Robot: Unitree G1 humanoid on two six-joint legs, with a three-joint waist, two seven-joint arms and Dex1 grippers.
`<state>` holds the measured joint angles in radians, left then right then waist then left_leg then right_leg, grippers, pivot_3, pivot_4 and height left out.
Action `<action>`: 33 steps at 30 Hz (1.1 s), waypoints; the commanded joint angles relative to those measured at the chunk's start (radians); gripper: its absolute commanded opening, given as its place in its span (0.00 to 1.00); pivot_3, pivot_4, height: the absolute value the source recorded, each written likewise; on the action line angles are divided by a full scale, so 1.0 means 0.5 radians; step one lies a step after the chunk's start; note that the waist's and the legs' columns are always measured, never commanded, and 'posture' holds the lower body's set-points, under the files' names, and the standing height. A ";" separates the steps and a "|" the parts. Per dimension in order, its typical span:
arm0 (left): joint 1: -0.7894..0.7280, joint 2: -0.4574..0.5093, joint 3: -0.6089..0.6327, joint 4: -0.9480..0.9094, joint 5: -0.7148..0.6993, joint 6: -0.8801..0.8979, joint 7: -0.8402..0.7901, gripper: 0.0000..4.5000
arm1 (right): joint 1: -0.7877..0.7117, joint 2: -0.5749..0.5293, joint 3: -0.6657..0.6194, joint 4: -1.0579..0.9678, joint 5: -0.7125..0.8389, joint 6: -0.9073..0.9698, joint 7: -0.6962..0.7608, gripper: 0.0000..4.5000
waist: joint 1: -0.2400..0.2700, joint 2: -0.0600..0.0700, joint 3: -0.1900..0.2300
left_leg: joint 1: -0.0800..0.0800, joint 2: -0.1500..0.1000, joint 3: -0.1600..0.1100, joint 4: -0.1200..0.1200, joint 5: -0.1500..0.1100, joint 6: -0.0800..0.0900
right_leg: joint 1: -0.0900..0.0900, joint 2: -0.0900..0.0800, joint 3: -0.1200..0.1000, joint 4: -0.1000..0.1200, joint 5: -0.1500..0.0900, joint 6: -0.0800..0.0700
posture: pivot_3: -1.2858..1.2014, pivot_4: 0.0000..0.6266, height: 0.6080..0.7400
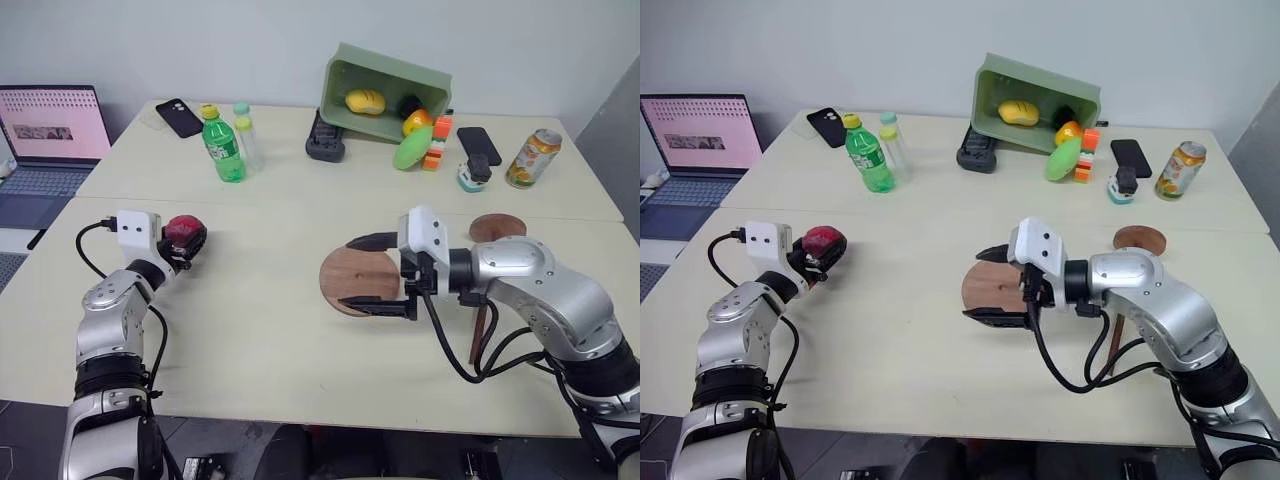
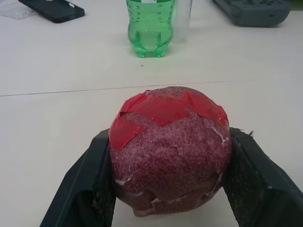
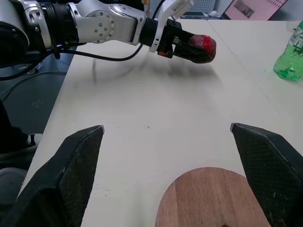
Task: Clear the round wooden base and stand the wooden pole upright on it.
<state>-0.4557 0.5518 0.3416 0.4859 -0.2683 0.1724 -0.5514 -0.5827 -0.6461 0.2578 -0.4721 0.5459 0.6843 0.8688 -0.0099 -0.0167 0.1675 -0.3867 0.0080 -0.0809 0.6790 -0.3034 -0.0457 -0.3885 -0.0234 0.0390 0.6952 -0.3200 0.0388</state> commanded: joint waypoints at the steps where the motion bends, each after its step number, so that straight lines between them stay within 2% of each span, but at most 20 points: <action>1: -0.009 0.003 0.016 -0.068 -0.047 0.003 -0.001 0.75 | -0.014 0.022 -0.055 -0.058 -0.014 -0.024 -0.012 1.00 | -0.001 0.000 0.000 | 0.000 0.000 0.000 0.000 0.000 0.000 | 0.000 0.000 0.000 0.000 0.000 0.000 | 0.52 0.24 1.00; 7: 0.028 0.002 0.012 -0.138 -0.068 0.049 -0.016 0.99 | -0.007 0.036 -0.066 -0.077 -0.020 -0.001 -0.011 1.00 | -0.006 0.000 0.000 | 0.000 0.000 0.000 0.000 0.000 0.000 | 0.000 0.000 0.000 0.000 0.000 0.000 | 0.52 0.24 1.00; 20: 0.238 0.071 0.050 -0.556 -0.125 0.147 -0.014 0.99 | 0.020 -0.024 -0.139 -0.086 -0.032 -0.002 0.004 1.00 | -0.029 0.000 0.000 | 0.000 0.001 -0.001 0.000 0.000 0.000 | 0.000 0.000 0.000 0.001 0.000 0.000 | 0.52 0.24 1.00; 29: 0.206 0.345 0.067 -0.934 -0.191 0.267 -0.171 0.99 | 0.172 -0.196 -0.461 -0.205 0.053 0.097 -0.080 1.00 | -0.027 0.000 0.000 | 0.000 0.001 0.000 -0.002 -0.001 0.001 | 0.000 0.000 0.002 0.000 0.000 0.000 | 0.52 0.24 1.00; 33: 0.194 0.490 -0.101 -1.186 -0.361 0.494 -0.487 0.99 | 0.311 -0.260 -0.685 -0.286 0.121 0.201 -0.172 1.00 | -0.030 0.000 0.001 | 0.001 0.002 0.002 -0.003 -0.001 0.001 | 0.001 0.001 0.002 0.000 0.000 0.000 | 0.52 0.24 1.00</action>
<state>-0.3543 0.7508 0.3327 0.0032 -0.3859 0.3669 -0.6918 -0.4502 -0.7538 -0.0008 -0.5701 0.5766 0.7587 0.8130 -0.0250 -0.0164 0.1677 -0.3875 0.0090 -0.0813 0.6775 -0.3037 -0.0451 -0.3883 -0.0227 0.0395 0.6949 -0.3201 0.0388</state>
